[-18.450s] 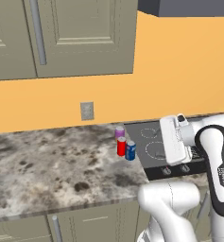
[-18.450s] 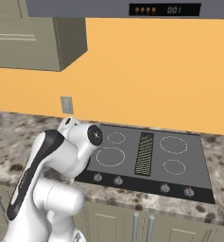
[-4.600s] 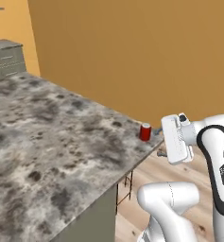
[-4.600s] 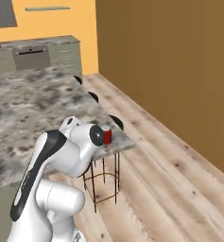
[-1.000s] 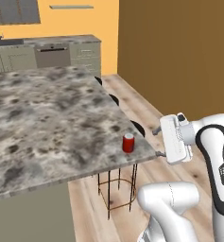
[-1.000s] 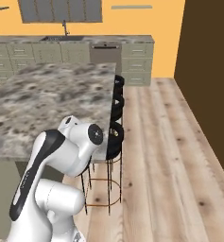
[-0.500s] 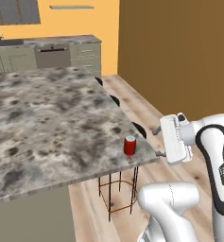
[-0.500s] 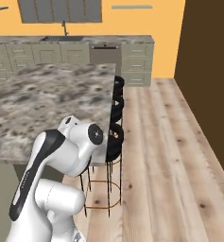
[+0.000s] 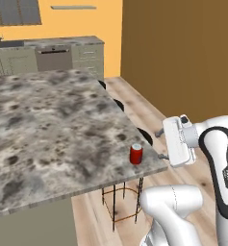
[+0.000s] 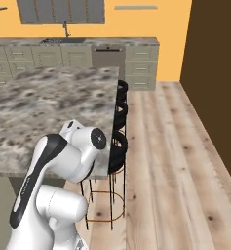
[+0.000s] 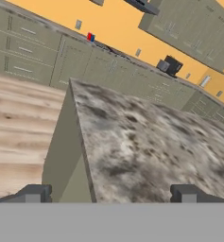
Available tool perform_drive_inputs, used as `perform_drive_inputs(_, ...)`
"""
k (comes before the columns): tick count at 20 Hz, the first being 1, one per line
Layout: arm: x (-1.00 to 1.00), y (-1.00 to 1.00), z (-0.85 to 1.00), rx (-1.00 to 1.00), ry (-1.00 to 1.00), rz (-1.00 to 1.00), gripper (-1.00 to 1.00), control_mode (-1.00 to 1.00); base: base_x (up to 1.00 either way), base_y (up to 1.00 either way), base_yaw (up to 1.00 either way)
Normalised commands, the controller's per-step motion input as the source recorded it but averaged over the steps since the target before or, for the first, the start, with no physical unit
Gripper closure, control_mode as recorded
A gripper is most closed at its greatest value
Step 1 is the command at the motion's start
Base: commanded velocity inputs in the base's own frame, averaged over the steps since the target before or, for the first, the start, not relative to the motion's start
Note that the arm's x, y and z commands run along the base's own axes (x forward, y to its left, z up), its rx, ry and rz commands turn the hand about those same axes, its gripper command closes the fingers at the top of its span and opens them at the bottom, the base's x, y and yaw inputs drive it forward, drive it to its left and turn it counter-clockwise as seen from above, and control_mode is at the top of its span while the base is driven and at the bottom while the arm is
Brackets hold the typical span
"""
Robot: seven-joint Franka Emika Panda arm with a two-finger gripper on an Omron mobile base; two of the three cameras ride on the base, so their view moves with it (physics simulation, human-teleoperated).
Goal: Four empty soda cans are scattered around the kitchen. Gather all the cans and cluster them next to the stove for recycling.
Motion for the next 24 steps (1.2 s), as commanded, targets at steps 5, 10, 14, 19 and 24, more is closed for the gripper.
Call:
perform_drive_inputs(5,0.00,0.00,0.00,0.00,0.00,0.00,-1.00,1.00,0.03,-0.03,0.02)
perform_drive_inputs(10,0.00,0.00,0.00,0.00,0.00,0.00,-1.00,-1.00,0.00,0.00,0.01)
perform_drive_inputs(14,0.00,-0.10,0.00,0.00,0.00,-0.02,-1.00,-1.00,0.00,0.00,0.00)
perform_drive_inputs(19,0.00,-0.20,0.00,0.00,0.01,-0.08,-1.00,-1.00,0.00,0.00,0.00)
perform_drive_inputs(24,0.11,-0.21,-0.09,0.00,0.16,-0.08,-1.00,-1.00,0.00,0.00,0.00)
